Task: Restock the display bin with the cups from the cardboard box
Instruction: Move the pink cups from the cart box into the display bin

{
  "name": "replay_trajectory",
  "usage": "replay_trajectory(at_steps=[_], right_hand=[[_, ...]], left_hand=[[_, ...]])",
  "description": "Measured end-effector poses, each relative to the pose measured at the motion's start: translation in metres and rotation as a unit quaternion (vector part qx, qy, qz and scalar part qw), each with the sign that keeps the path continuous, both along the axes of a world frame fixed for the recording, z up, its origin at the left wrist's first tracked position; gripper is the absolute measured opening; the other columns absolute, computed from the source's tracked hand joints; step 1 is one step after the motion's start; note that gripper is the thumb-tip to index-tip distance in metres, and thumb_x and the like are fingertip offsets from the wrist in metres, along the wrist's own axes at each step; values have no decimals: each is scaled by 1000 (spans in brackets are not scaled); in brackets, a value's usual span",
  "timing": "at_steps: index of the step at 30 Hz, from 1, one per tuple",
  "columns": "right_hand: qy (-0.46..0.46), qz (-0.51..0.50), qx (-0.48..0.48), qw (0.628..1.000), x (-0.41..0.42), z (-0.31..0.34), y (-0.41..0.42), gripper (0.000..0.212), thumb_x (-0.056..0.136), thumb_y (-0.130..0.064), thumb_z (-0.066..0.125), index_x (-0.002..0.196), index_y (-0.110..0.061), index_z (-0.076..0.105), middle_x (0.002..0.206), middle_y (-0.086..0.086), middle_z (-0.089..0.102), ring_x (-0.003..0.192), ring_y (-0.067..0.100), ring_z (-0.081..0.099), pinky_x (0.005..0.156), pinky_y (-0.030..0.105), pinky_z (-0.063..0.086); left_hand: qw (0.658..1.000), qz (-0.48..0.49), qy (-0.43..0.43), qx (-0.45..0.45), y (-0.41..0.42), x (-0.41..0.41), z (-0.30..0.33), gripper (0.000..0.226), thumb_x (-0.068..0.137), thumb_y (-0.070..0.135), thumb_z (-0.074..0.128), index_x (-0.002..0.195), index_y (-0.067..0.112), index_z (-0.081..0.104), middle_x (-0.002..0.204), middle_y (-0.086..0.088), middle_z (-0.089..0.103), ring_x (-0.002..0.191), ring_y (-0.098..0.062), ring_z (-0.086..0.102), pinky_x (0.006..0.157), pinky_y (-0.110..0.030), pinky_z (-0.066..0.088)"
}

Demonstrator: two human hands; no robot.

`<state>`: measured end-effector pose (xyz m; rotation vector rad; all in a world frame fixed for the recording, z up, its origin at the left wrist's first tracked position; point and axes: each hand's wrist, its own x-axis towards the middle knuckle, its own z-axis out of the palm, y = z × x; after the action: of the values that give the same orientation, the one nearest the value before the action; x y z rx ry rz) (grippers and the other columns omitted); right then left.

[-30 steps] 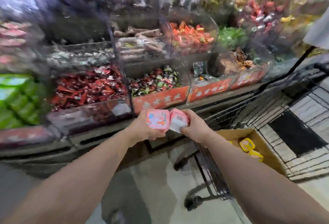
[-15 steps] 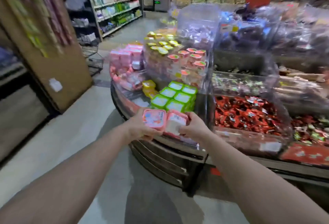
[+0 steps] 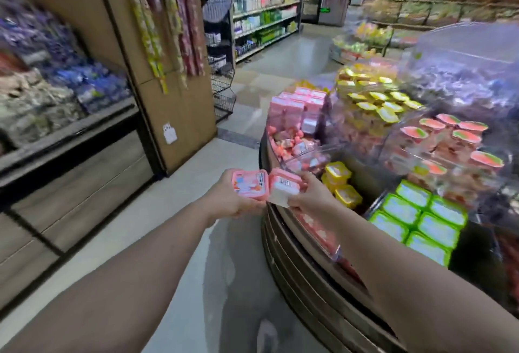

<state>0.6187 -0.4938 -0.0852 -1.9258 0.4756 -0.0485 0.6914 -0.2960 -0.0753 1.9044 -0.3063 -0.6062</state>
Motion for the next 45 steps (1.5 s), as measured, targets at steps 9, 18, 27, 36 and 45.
replay_trajectory(at_steps=[9, 18, 27, 36, 45], right_hand=[[-23, 39, -5, 999, 211, 5, -32, 46, 78, 0, 64, 116, -20, 50, 88, -5, 62, 67, 7, 59, 53, 16, 47], [-36, 15, -38, 999, 380, 9, -73, 49, 76, -2, 67, 120, -16, 52, 101, 2, 68, 71, 9, 63, 54, 17, 48], [-85, -179, -100, 975, 505, 17, -110, 45, 75, -12, 72, 111, -30, 51, 99, -5, 65, 80, 14, 63, 70, 28, 51], [-61, -409, -57, 909, 524, 15, -158, 49, 68, -23, 83, 108, -26, 54, 96, -2, 64, 69, 15, 58, 57, 22, 42], [-23, -488, -70, 870, 532, -2, -203, 52, 71, -7, 74, 117, -22, 54, 105, 2, 65, 69, 16, 61, 66, 35, 55]], left_hand=[[999, 41, -14, 18, -29, 194, 12, 77, 60, 31, 88, 120, 31, 40, 105, 1, 66, 87, -14, 64, 73, -35, 54], [1000, 15, -15, -17, -69, 379, 12, 71, 63, 25, 88, 117, 28, 44, 101, 2, 66, 81, -10, 59, 64, -28, 45], [978, -206, -11, 30, -130, 572, 6, 32, 71, 2, 81, 80, 20, 56, 61, 11, 66, 59, -3, 57, 53, -16, 43], [904, -423, -30, 64, -242, 685, -7, 68, 59, -3, 87, 117, 11, 52, 94, -3, 71, 77, -6, 65, 70, -22, 52], [829, -539, -98, 112, -341, 726, -19, 87, 34, 33, 95, 112, 25, 56, 94, 7, 71, 89, -12, 67, 82, -26, 53]])
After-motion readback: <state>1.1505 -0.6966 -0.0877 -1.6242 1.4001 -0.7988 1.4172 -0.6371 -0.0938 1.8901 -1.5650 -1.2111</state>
